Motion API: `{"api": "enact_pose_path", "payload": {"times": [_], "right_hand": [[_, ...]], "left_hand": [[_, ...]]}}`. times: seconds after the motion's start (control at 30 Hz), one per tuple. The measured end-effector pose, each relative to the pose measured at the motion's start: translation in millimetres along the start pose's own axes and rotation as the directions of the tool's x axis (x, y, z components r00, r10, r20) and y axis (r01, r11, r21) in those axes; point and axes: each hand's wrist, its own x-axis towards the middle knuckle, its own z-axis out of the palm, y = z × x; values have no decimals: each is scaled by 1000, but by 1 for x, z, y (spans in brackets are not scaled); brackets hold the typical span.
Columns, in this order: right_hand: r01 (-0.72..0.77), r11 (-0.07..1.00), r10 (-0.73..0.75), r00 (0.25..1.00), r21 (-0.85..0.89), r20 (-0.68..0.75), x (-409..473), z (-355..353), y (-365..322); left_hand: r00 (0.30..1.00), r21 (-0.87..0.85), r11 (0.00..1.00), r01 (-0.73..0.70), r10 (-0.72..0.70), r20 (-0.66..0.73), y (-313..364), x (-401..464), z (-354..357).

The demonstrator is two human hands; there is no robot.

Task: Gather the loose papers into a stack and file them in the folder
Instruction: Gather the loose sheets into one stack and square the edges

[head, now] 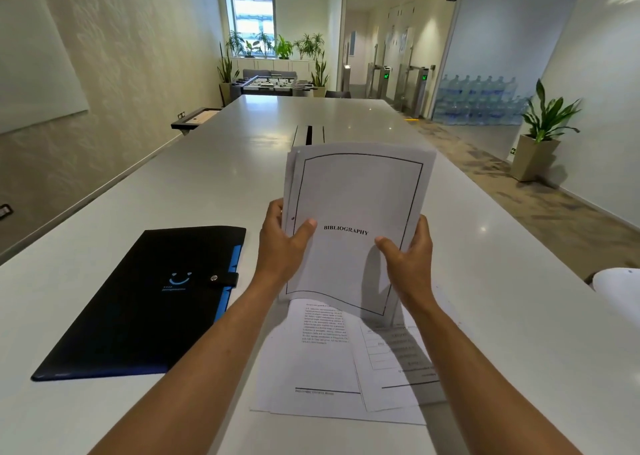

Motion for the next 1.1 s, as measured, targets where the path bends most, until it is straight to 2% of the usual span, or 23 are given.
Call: {"api": "enact_pose_path", "payload": {"times": [0.1, 0.2, 0.27, 0.33, 0.4, 0.57, 0.67, 0.8, 0.87, 0.93, 1.0, 1.1], "right_hand": [[29, 999, -30, 999, 40, 13, -6, 3, 2], [91, 996, -91, 996, 20, 19, -3, 0, -7], [82, 997, -82, 996, -5, 27, 6, -7, -14], [6, 1000, -7, 998, 11, 61, 18, -17, -18], [-132, 990, 127, 986, 46, 111, 27, -29, -18], [-386, 920, 371, 914, 72, 165, 32, -71, 4], [-442, 886, 457, 883, -139, 106, 32, -90, 25], [-411, 803, 459, 888, -431, 10, 25, -97, 53], [-334, 708, 431, 902, -622, 5, 19, -95, 63], [-252, 562, 387, 922, -788, -18, 11, -90, 67], [-224, 450, 381, 924, -865, -41, 6, -83, 67], [-223, 413, 416, 908, -883, -35, 3, -73, 64]], "left_hand": [[996, -41, 995, 87, -89, -28, -3, -2, 2], [996, -35, 996, 86, -87, -35, -1, -1, 1], [994, -18, 995, 100, -101, -38, 3, 3, 0], [989, -37, 989, 141, -143, -45, 5, 6, -2], [972, -15, 975, 221, -221, -75, 2, 8, -7], [890, 265, 851, 454, -443, -103, -29, -6, -20], [844, 340, 780, 525, -530, -89, -42, -17, -24], [821, 367, 752, 547, -568, -60, -48, -24, -21], [812, 364, 748, 556, -582, -43, -48, -25, -20], [805, 370, 742, 559, -593, -29, -47, -25, -18], [804, 390, 735, 555, -594, -24, -47, -26, -17], [800, 417, 725, 549, -600, -11, -46, -27, -15]]}}
